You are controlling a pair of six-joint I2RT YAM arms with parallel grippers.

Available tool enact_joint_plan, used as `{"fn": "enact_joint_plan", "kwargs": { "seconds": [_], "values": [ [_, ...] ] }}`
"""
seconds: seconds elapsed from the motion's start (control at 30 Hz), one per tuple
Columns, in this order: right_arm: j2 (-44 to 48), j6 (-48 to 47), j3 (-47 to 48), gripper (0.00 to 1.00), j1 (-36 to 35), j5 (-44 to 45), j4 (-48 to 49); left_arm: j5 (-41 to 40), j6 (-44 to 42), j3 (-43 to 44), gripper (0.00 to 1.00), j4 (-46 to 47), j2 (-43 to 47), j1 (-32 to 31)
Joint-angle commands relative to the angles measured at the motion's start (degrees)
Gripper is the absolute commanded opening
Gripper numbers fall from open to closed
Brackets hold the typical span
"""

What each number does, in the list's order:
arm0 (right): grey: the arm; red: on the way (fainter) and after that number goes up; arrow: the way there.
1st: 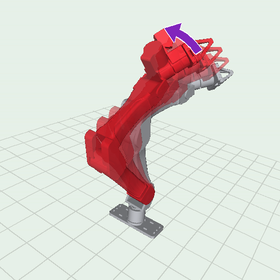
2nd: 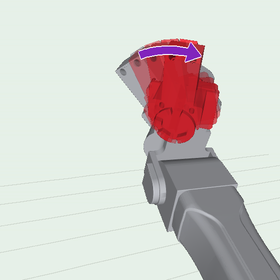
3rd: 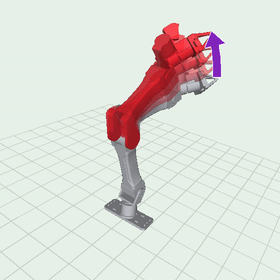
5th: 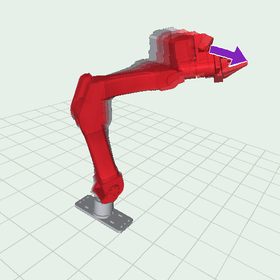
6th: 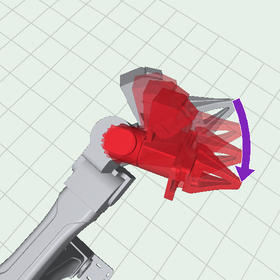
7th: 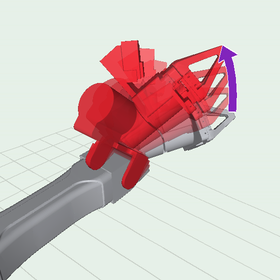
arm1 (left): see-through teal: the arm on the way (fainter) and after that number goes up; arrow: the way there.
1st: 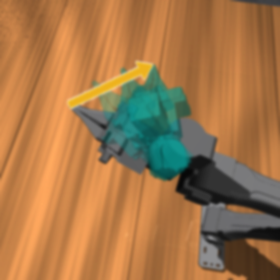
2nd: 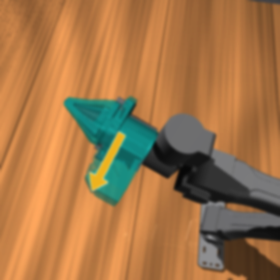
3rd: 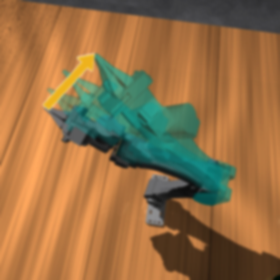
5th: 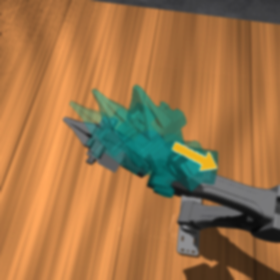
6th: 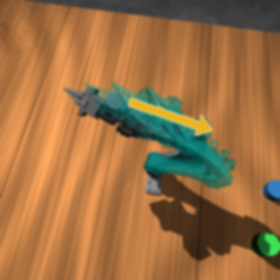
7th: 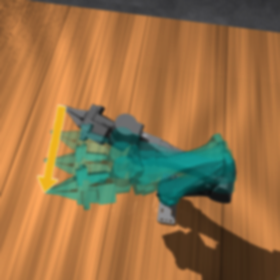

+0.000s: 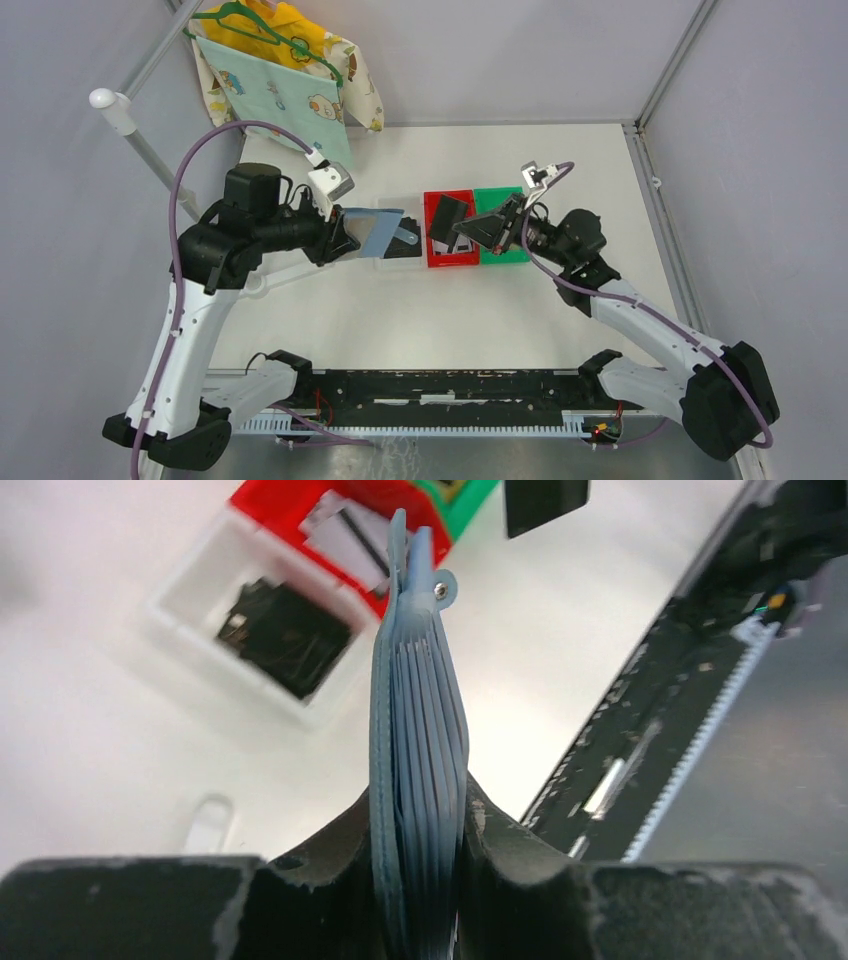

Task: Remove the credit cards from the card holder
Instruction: Place the credit card in the storage box.

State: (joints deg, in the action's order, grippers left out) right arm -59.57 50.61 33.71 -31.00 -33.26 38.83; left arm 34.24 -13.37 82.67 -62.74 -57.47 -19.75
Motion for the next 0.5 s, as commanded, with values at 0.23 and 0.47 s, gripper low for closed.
{"fn": "enact_joint_plan", "kwargs": {
  "seconds": [0.23, 0.47],
  "values": [
    [-25.72, -14.92, 22.64, 0.00, -1.48, 5.84, -21.68, -2.20, -8.47, 4.73, 0.02, -6.99, 2.69, -0.09],
    [-46.60, -19.45, 41.73, 0.00, -6.28, 11.22, -33.24, 2.41, -6.86, 5.56, 0.02, -7.89, 3.29, -0.11]
  ]
}}
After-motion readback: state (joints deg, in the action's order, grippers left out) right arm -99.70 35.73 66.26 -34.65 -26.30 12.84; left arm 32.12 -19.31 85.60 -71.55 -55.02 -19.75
